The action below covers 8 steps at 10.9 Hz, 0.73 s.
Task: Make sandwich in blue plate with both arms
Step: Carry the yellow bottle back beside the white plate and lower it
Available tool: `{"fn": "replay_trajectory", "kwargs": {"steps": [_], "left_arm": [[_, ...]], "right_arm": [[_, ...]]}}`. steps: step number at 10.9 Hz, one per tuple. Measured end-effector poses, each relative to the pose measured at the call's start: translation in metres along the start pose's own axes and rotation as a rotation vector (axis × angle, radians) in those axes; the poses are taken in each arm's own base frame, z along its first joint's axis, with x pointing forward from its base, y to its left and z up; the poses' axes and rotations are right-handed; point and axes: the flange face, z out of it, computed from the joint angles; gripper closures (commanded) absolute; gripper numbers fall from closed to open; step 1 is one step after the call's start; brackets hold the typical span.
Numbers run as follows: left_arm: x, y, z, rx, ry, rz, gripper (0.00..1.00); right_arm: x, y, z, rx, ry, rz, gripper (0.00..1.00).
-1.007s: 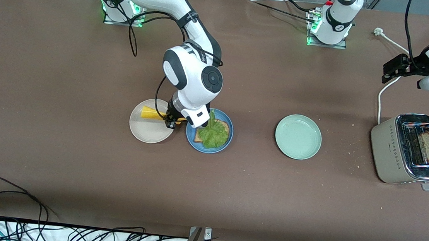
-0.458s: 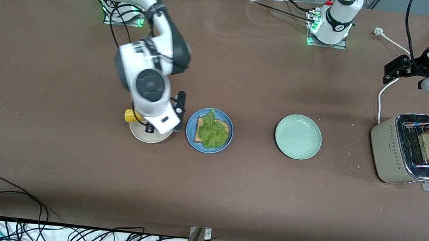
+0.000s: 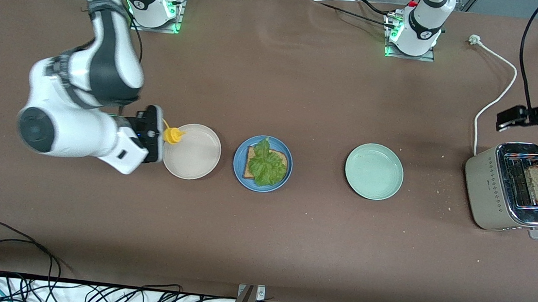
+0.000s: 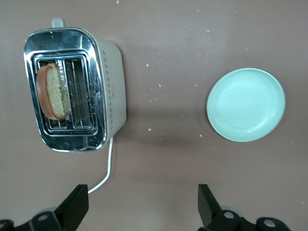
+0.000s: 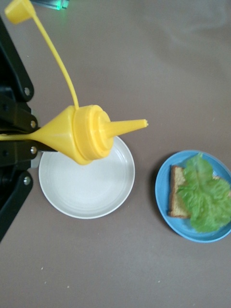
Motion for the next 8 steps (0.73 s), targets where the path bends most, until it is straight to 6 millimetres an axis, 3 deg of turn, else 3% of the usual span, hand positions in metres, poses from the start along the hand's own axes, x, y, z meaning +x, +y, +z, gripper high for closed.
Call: {"fn": "replay_trajectory", "kwargs": {"steps": [2,4,6,8], "left_arm": [[0.029,-0.019,0.017,0.012,-0.004,0.016,0.00],[0.054,-0.042,0.041,0.012,0.000,0.069,0.00],[0.067,-0.071,0.061,0.009,0.007,0.059,0.00],[0.074,-0.098,0.077,0.005,0.010,0.027,0.00]], "right_arm": [[-0.064,0.000,-0.010,0.044,0.173,-0.100,1.00],[-0.129,-0.002,0.001,0.081,0.348,-0.197,1.00],[-0.179,0.002,0.041,0.109,0.516,-0.272,1.00],[-0.225,0.009,0.097,0.105,0.686,-0.349,1.00]]}}
